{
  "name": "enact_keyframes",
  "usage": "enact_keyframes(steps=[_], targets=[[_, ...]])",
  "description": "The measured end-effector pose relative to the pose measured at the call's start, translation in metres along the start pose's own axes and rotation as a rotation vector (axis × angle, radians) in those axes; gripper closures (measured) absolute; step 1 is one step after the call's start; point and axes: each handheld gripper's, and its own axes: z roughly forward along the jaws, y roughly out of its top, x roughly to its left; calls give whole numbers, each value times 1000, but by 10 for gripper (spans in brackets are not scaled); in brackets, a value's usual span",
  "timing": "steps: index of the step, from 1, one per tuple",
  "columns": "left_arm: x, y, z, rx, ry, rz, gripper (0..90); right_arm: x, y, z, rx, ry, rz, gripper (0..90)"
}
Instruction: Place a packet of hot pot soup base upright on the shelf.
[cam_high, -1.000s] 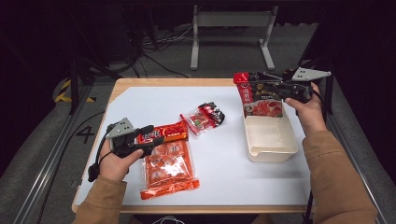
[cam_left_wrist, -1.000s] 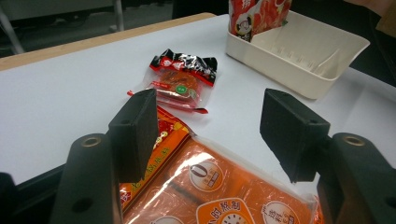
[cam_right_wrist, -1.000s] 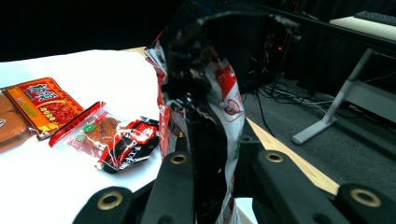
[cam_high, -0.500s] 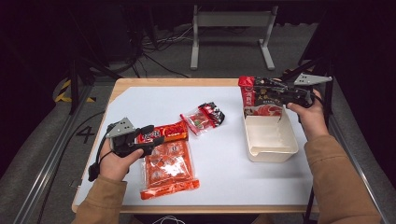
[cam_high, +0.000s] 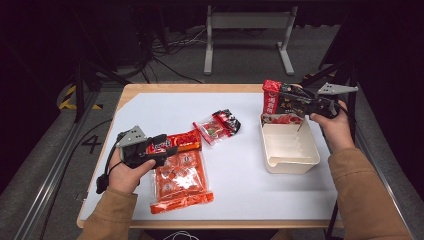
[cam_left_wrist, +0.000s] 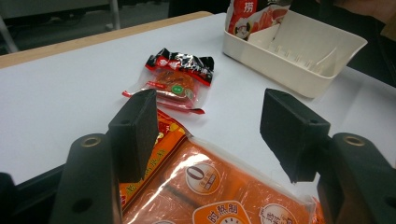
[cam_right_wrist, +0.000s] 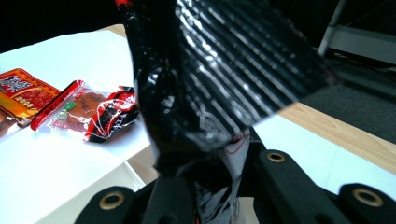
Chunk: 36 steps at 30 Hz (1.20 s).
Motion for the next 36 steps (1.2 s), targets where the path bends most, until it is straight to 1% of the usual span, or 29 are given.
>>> enact_keyframes(steps=[5, 6, 7, 10, 11, 15, 16, 17, 18, 19, 20, 21, 22, 23, 24, 26, 27, 28, 29, 31, 35, 36], targets=[[0, 0, -2, -5, 3, -9, 379, 0, -1, 0, -1, -4, 11, 822], [1, 0, -3, -5, 4, -3, 379, 0, -2, -1, -5, -7, 13, 821], [1, 0, -3, -4, 3, -4, 379, 0, -2, 0, -9, -7, 17, 821], [1, -1, -4, -6, 4, -3, 379, 0, -2, 0, -11, -11, 12, 812], [1, -1, -4, -7, 7, -2, 379, 0, -2, 0, -6, -15, 6, 797], [1, 0, -4, -17, 2, -15, 375, 2, 1, -1, 2, -24, -3, 716], [0, 0, -4, -17, 1, -13, 373, 3, 3, -1, 6, -25, -1, 659], [0, 1, -4, -18, 1, -8, 372, 5, 4, 0, 0, -23, 11, 580], [0, 1, -4, -18, 0, -7, 371, 6, 6, 0, -17, -20, 21, 504], [0, 1, -3, -17, -1, -4, 370, 8, 8, 0, -42, -16, 14, 453], [0, 2, -3, -17, -1, -4, 369, 10, 10, 0, -50, -23, 4, 417], [-1, 2, -3, -16, -4, -7, 368, 11, 12, -1, -48, -34, -2, 384], [-1, 2, -2, -13, -7, -1, 368, 11, 15, -1, -36, -42, -4, 350], [-1, 2, -1, -12, -7, 4, 367, 11, 17, -3, -28, -50, -2, 334], [0, 2, -1, -11, -7, 5, 365, 11, 19, -6, -32, -63, -9, 326], [0, 1, -1, -11, -9, 1, 364, 11, 21, -7, -42, -63, -10, 320], [0, 1, 0, -9, -10, -1, 357, 13, 26, -12, -47, -59, -22, 305], [0, 1, 0, -8, -10, -5, 357, 13, 26, -12, -47, -59, -22, 305], [1, 1, 0, -6, -9, -2, 353, 14, 27, -13, -39, -64, -41, 305], [1, 1, 1, -9, -10, -16, 346, 19, 36, -19, -48, -72, -69, 294], [1, 1, 1, -7, -8, -13, 342, 24, 47, -26, -73, -81, -94, 271], [1, 2, 1, -4, -9, -6, 342, 24, 47, -26, -73, -81, -94, 271]])
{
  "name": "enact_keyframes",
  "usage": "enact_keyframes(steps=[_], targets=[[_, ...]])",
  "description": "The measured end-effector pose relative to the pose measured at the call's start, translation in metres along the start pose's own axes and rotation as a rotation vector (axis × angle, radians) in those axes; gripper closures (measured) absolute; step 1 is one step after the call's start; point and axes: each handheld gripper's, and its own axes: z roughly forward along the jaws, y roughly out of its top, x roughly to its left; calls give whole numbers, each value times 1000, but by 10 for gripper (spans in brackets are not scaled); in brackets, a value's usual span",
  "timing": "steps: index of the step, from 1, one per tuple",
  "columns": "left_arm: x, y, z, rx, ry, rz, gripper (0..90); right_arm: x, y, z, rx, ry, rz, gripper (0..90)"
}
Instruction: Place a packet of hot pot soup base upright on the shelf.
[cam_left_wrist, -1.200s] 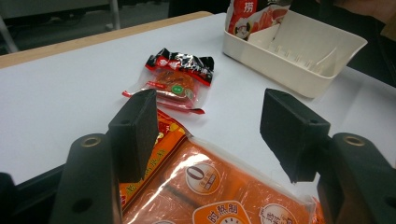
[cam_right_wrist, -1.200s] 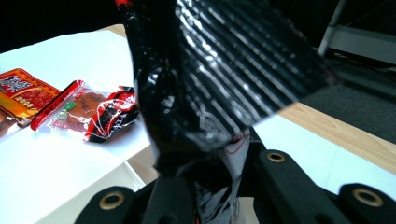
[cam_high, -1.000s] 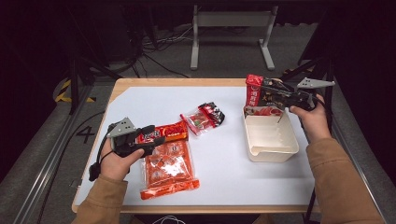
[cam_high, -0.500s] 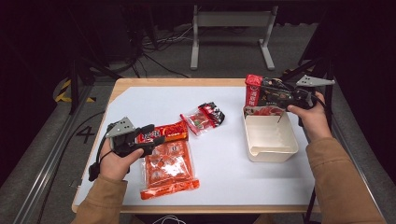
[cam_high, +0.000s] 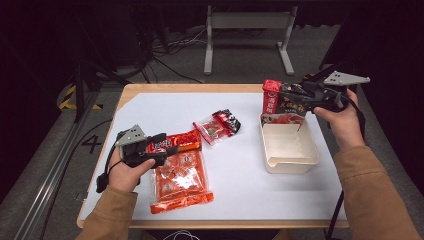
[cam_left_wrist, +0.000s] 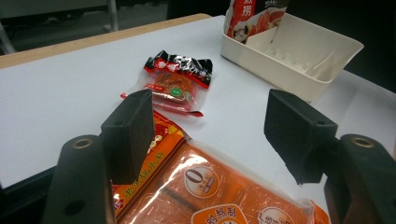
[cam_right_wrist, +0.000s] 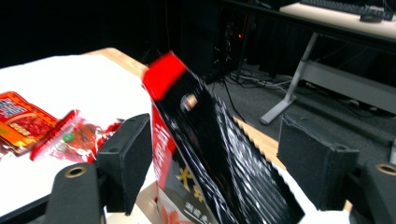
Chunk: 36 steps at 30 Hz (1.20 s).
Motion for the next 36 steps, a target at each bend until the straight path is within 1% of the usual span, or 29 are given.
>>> enact_keyframes(steps=[1, 2, 4, 7, 9, 10, 12, 14, 15, 16, 17, 18, 21, 22, 23, 24, 26, 27, 28, 30, 32, 34, 36], targets=[[0, 0, 1, -1, -3, -6, 342, 2, 3, -2, -14, 6, -1, 268], [0, 0, 1, 1, -2, -2, 342, 3, 6, -4, -20, 8, -5, 268], [0, 0, 1, 3, 0, 9, 341, 7, 13, -10, -26, 2, -15, 268], [0, 0, 1, 3, -2, 1, 339, 14, 21, -16, -47, -14, -22, 267], [0, 0, 1, 4, -1, 0, 338, 22, 24, -20, -63, 0, 2, 255], [0, 0, 1, 4, -1, 0, 337, 22, 24, -20, -63, 0, 2, 255], [1, -1, 1, 4, -2, -4, 336, 32, 26, -23, -82, 6, 16, 253], [2, -1, 1, 5, 2, 0, 335, 40, 28, -27, -99, 1, 28, 259], [2, -1, 1, 3, 0, -9, 334, 46, 29, -29, -104, -11, 32, 264], [2, -1, 1, 5, 3, -9, 332, 51, 30, -31, -99, -19, 41, 264], [3, -1, 1, 5, 8, -6, 330, 56, 30, -33, -99, -9, 51, 264], [4, -2, 0, 8, 11, 0, 327, 60, 30, -33, -106, 2, 51, 264], [6, -2, -1, 10, 17, -15, 315, 77, 30, -36, -99, 35, 43, 265], [7, -2, -2, 9, 24, -9, 310, 82, 30, -37, -97, 43, 37, 273], [8, -3, -2, 8, 21, -19, 303, 87, 30, -37, -95, 52, 33, 275], [10, -3, -3, 8, 27, -11, 297, 91, 29, -38, -98, 60, 34, 277], [13, -4, -5, 6, 41, -27, 272, 99, 27, -40, -108, 79, 42, 281], [13, -4, -5, 6, 41, -27, 257, 99, 27, -40, -108, 79, 42, 281], [15, -4, -6, 14, 44, -25, 257, 103, 25, -40, -112, 87, 42, 287], [18, -4, -8, 13, 53, -34, 235, 107, 23, -40, -106, 90, 37, 287], [21, -4, -11, 16, 62, -28, 222, 111, 20, -40, -99, 103, 38, 287], [23, -3, -15, 12, 65, -35, 216, 114, 18, -41, -100, 106, 37, 287], [28, -3, -20, 20, 80, -20, 202, 117, 16, -43, -105, 116, 42, 287]])
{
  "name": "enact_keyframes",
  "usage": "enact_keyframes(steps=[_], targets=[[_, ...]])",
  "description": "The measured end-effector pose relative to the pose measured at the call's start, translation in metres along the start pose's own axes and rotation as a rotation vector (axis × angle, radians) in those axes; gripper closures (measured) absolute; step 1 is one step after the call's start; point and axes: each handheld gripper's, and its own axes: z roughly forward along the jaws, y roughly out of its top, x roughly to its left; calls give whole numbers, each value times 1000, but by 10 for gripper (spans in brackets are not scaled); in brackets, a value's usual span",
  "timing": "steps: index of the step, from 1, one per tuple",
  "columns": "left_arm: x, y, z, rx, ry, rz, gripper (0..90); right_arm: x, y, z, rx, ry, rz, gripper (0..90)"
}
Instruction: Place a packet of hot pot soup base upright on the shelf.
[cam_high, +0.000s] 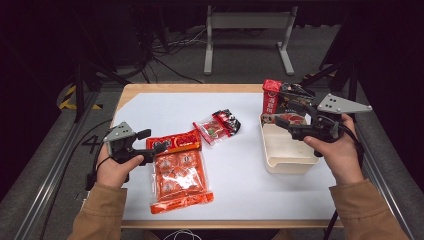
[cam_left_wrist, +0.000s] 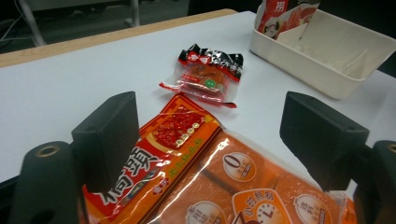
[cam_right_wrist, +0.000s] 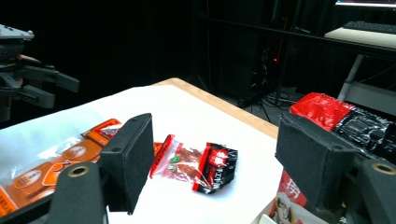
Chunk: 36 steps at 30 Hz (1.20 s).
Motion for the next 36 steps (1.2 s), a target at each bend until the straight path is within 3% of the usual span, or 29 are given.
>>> enact_keyframes(steps=[5, 13, 18, 23, 31, 36], targets=[[5, 2, -8, 4, 16, 31, 185, 5, -4, -2, 9, 4, 4, 314], [14, 1, -14, 23, 3, 20, 178, 13, -11, -3, 28, 35, 9, 319], [21, -1, -17, 31, 18, 21, 168, 17, -18, -4, 23, 50, 16, 319], [30, -3, -16, 41, 57, 8, 147, 19, -25, -5, 30, 64, 23, 319], [38, -9, -12, 64, 60, -29, 148, 26, -35, -7, 46, 79, 18, 318], [44, -14, -10, 49, 73, -57, 148, 29, -38, -7, 42, 98, 15, 318]])
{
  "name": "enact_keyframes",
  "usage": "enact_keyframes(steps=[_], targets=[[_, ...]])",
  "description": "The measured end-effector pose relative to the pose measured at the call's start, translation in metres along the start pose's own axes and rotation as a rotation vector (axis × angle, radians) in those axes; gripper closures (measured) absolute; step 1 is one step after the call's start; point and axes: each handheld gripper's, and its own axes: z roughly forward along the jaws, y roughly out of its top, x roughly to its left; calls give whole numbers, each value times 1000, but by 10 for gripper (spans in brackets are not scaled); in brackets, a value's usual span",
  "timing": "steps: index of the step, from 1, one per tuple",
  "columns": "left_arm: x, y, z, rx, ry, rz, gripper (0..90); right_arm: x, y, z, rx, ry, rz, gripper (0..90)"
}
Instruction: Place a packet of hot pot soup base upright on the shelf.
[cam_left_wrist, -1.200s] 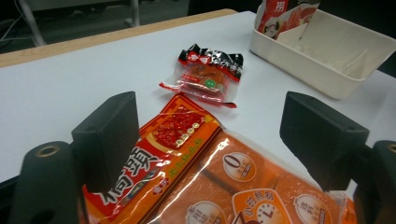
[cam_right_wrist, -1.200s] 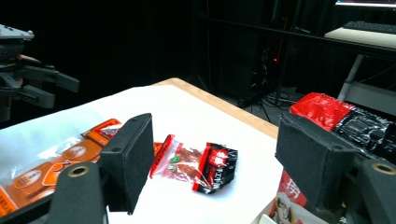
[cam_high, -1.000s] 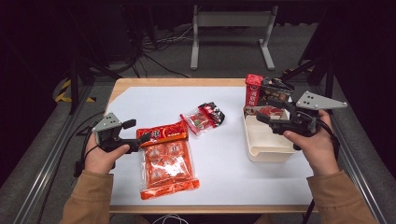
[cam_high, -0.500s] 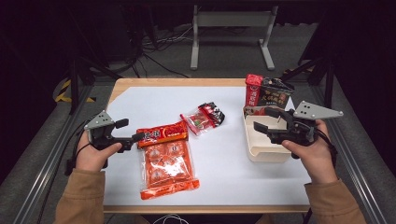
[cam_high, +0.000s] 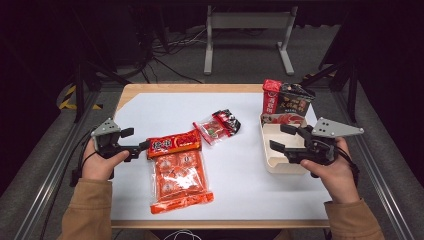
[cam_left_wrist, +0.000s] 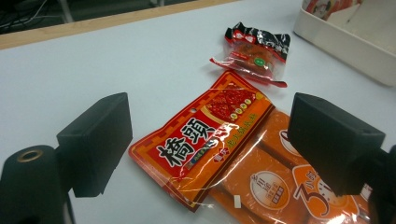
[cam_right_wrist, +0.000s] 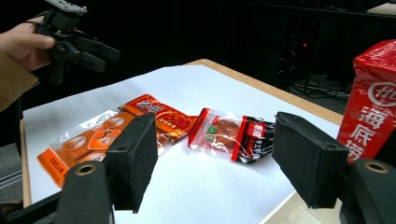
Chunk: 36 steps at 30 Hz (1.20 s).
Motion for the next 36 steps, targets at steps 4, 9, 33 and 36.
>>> enact_keyframes(steps=[4, 9, 33, 36], targets=[[2, -3, 4, 8, 15, -14, 149, 1, -1, 0, 0, 0, -2, 314], [8, -8, 14, 41, 41, -30, 153, 3, -3, 1, -7, -6, -14, 308], [25, -39, 55, 169, 26, -142, 194, 8, -6, 1, 0, -13, -45, 303], [24, -40, 57, 194, 13, -155, 197, 8, -6, 1, 0, -13, -45, 302]])
